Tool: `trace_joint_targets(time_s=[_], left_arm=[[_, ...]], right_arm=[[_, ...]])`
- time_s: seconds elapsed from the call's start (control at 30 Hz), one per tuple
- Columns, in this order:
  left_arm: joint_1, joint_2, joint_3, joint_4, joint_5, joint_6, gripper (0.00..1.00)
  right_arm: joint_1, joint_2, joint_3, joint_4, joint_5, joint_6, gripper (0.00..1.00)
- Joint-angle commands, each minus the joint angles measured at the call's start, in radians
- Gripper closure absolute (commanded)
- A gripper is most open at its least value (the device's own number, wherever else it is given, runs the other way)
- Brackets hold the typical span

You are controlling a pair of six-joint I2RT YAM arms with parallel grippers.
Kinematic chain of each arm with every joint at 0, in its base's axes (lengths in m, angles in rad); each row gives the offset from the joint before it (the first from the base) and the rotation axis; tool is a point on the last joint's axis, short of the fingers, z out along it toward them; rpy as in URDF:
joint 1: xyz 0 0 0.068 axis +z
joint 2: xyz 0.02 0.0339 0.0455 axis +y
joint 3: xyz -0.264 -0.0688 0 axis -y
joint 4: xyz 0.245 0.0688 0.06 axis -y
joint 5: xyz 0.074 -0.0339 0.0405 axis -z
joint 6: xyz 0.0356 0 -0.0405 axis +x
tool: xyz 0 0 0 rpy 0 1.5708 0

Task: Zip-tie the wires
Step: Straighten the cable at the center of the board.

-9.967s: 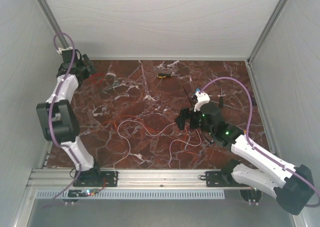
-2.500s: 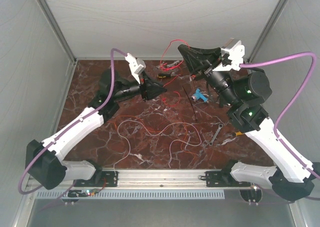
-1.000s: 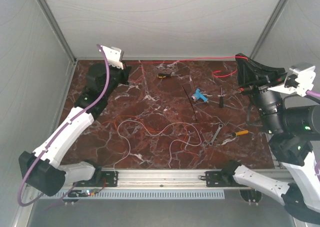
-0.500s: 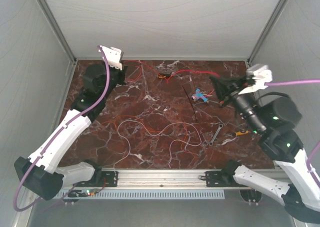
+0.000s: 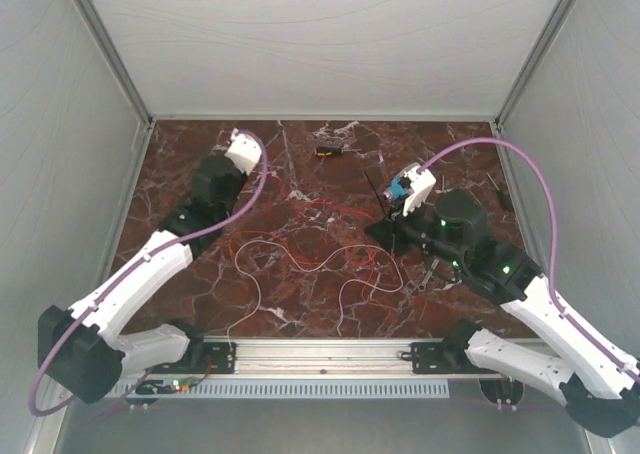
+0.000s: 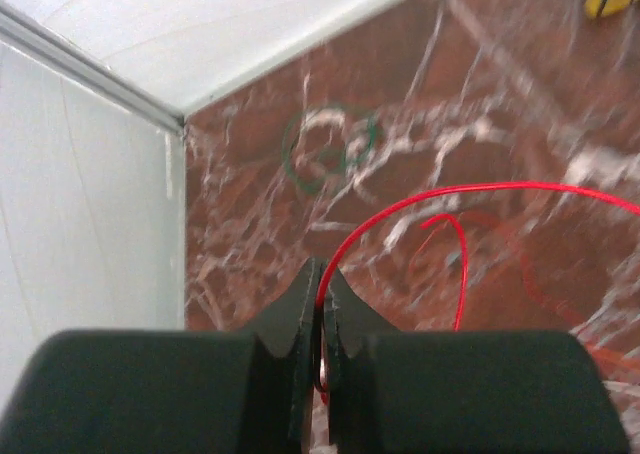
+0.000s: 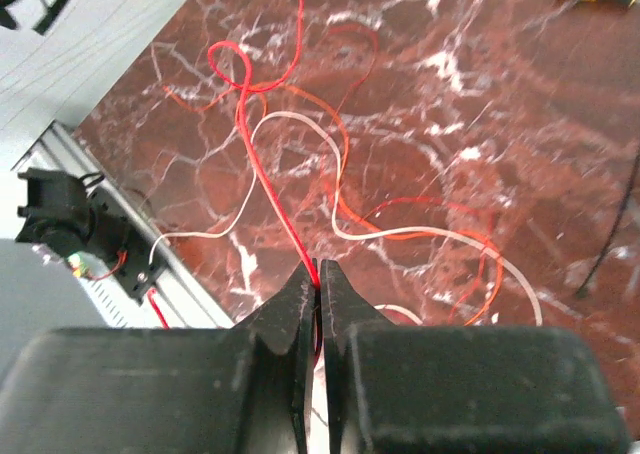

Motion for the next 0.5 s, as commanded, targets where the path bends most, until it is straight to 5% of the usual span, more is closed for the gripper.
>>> trace_joint_targets(time_s=[0.0,0.23,0.47], left_arm=[[-0.006,0.013,-0.135,0.160,-0.059,0.274,1.00],[0.019,0.032,-0.170,0.089,0.144,0.446,1.00],[0.035,0.134,-0.158,0.044,0.112,0.557,1.00]], right_arm=[[0.006,-0.015,-0.064,-0.037,-0.111,0.144,1.00],[0.006,-0.014,-0.239,-0.032,-0.160,0.273,1.00],[0.018,0.055,-0.368,0.089,-0.204,0.368,1.00]])
